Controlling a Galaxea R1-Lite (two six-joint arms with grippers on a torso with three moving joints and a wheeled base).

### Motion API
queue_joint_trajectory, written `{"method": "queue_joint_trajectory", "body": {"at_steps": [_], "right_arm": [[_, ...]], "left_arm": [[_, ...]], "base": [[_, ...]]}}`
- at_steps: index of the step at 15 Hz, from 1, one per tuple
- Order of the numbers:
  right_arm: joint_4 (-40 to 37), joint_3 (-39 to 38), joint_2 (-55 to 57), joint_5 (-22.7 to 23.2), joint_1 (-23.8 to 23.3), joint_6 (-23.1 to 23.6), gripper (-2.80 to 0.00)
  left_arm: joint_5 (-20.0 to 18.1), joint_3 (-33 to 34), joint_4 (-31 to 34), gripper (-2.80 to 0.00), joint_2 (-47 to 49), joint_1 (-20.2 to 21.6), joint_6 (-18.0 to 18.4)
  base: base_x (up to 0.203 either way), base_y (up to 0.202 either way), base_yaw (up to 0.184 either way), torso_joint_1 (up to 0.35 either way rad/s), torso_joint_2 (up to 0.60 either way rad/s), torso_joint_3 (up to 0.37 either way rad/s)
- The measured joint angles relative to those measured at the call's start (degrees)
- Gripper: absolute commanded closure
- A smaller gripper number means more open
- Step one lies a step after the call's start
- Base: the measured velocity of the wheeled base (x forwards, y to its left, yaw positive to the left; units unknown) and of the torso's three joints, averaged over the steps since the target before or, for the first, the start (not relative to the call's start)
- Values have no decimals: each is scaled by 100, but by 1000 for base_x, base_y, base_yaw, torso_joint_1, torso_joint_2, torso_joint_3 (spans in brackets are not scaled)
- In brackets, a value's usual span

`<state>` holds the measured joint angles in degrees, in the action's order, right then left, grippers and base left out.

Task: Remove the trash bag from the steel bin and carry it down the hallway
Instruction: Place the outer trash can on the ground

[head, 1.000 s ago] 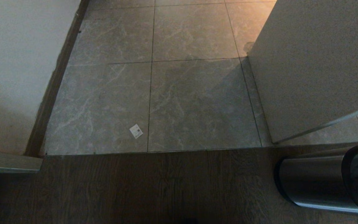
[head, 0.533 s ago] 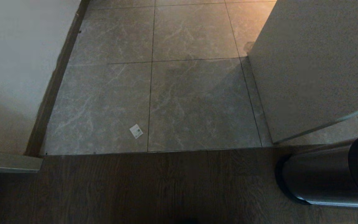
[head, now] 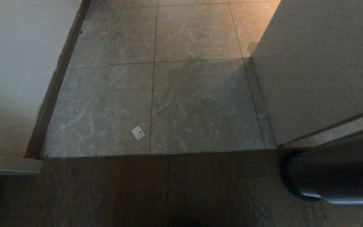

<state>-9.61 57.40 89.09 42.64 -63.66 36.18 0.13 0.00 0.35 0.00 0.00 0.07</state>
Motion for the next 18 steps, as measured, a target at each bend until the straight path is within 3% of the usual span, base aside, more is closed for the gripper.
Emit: {"method": "queue_joint_trajectory", "body": {"at_steps": [5,8,10,14,18], "right_arm": [[-1751,602,-794,29,-330,711,0],[-2411,938,-1104,12,-451,839,0],[-2726,1228,-1281,-42,-524,922,0],[-2965,1485,-1543,-118,-841,1553,0],[-2973,1734,-1490,-383,-1170,1637,0]], "left_arm": [[0,0,-3,0,0,0,2],[2,0,-2,0,0,0,-2],[1,0,-1,0,0,0,2],[2,0,-1,0,0,0,1],[2,0,-2,0,0,0,2]], "base": [[0,0,0,0,0,0],[0,0,0,0,0,0],[0,0,0,0,0,0],[0,0,0,0,0,0],[0,0,0,0,0,0]]}}
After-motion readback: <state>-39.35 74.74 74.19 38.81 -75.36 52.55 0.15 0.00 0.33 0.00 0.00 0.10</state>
